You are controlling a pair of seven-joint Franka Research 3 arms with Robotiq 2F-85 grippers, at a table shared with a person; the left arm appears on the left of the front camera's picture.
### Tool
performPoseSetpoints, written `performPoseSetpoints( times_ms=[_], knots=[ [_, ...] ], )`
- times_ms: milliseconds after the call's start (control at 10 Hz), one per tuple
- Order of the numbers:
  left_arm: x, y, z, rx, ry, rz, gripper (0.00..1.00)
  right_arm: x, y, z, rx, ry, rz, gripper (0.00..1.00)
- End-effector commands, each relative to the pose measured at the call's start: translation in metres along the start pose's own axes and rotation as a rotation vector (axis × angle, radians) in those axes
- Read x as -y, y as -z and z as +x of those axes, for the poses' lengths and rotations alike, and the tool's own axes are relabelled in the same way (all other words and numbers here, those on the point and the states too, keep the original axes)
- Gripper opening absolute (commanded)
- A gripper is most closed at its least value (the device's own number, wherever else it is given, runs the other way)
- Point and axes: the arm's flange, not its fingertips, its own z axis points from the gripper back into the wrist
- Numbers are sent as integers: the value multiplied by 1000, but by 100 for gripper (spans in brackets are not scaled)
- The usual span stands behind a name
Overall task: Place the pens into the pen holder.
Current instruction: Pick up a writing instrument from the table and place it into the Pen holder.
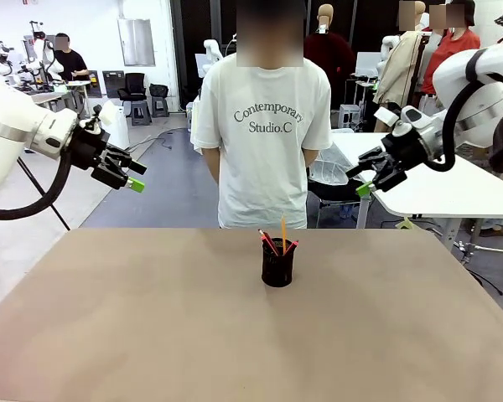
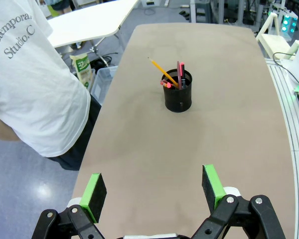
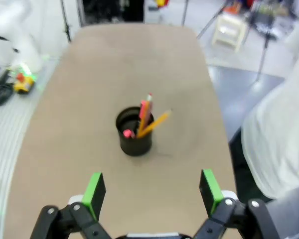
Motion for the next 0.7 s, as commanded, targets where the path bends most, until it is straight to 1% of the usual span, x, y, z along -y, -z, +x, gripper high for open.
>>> performPoseSetpoints(
  times_ms=[0, 100, 200, 400, 600],
  knots=[
    [0, -2, -1, 1, 5, -1, 100, 13, -19, -4, -47, 81, -32, 100],
    [0, -2, -1, 1, 5, -1, 100, 17, -31, -8, -62, 103, -27, 100],
    [0, -2, -1, 1, 5, -1, 100, 19, -42, -10, -83, 116, -47, 100],
    [0, -2, -1, 1, 5, -1, 100, 21, -62, -13, -93, 129, -75, 100],
    [0, -2, -1, 1, 5, -1, 100, 19, -68, -17, -94, 134, -85, 100]
  ],
)
